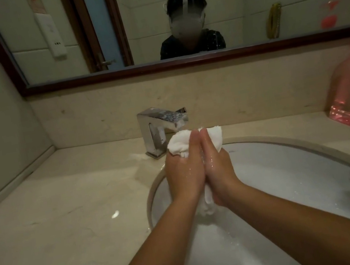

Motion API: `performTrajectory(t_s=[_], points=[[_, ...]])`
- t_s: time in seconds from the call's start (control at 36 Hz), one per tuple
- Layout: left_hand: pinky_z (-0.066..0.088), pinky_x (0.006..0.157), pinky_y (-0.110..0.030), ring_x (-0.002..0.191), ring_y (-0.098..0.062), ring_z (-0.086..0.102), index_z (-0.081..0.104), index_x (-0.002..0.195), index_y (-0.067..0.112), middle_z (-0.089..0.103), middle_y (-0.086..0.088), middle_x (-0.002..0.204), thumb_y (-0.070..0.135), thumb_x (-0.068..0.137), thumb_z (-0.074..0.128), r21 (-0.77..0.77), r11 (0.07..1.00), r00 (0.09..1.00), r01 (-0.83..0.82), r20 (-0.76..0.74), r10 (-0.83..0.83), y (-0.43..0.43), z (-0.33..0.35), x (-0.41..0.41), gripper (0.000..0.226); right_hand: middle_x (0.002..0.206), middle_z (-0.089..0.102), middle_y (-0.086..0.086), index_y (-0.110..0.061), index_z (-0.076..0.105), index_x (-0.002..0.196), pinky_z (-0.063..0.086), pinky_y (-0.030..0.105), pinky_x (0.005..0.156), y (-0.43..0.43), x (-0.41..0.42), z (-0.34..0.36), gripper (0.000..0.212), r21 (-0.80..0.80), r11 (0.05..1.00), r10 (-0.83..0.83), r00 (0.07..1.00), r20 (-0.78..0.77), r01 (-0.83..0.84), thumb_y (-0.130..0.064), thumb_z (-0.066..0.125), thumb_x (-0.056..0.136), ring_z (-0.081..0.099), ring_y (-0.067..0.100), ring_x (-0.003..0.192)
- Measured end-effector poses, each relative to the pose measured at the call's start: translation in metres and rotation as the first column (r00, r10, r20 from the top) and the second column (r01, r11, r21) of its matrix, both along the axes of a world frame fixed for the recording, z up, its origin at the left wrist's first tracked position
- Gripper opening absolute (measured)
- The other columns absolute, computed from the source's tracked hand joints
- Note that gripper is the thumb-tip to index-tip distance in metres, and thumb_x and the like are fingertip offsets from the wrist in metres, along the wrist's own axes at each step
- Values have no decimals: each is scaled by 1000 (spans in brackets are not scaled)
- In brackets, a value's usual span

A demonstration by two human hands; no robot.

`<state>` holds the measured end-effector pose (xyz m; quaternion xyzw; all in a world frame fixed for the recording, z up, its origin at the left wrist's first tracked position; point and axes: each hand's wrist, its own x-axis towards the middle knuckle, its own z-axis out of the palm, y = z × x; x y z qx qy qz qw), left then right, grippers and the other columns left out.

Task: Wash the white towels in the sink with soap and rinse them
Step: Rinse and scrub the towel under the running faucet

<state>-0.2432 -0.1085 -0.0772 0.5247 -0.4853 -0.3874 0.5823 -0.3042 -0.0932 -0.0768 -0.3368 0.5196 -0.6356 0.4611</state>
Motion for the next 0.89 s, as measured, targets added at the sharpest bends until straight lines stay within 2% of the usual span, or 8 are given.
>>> performTrajectory(t_s=[0.14,0.31,0.42,0.47,0.61,0.75,0.83,0.89], points=[[52,71,-22,85,-2,71,73,103,31,75,13,91,67,92,68,-26,999,998,-41,56,42,3,7,2,38,86,81,-3,-23,78,97,65,43,82,-3,-2,3,52,-12,983,-186,977,-104,186,-72,62,93,78,16,82],[49,69,-19,79,-2,66,63,81,39,68,18,82,59,94,70,-122,990,986,-66,148,83,3,13,3,25,81,72,-4,-20,69,94,55,30,68,-4,-6,7,43,-88,968,-251,926,-283,236,-62,61,98,70,14,78],[50,76,-25,92,-15,69,71,97,28,71,9,90,52,101,63,-174,980,979,-96,163,125,4,14,5,26,79,63,-8,-22,62,92,39,12,53,-8,-13,9,25,-122,976,-214,876,-431,179,-44,60,104,60,9,73],[51,80,-31,96,-21,70,75,108,19,75,1,99,54,103,60,-137,986,979,-93,171,116,3,13,7,39,79,64,-7,-23,62,86,39,16,54,-8,-15,9,26,-98,981,-194,879,-436,168,-42,60,103,61,12,74],[46,66,-30,92,-24,72,75,108,12,74,-1,92,64,102,53,95,989,993,-112,-16,114,-3,12,12,57,89,73,-1,-20,71,92,50,32,67,-5,-27,15,27,-38,993,-118,953,-278,111,-45,63,99,67,16,81],[63,88,-46,98,-32,78,74,121,10,80,-13,107,95,74,55,341,927,887,156,-461,21,-15,8,15,99,112,76,5,-19,70,119,58,44,98,-16,-53,15,44,60,988,-148,988,41,145,-57,64,98,72,27,104],[61,74,-39,97,-30,76,73,120,5,77,-21,117,77,99,40,311,893,790,327,-608,-78,-12,18,11,82,118,76,7,-18,71,127,56,47,104,-20,-64,15,60,77,988,-149,969,195,136,-66,67,92,72,29,108],[59,72,-39,97,-31,76,74,116,7,79,-20,112,81,97,37,300,867,771,398,-621,-139,-14,16,10,85,123,76,8,-20,70,132,53,51,108,-22,-66,14,75,63,991,-127,954,272,114,-73,68,80,72,31,113]])
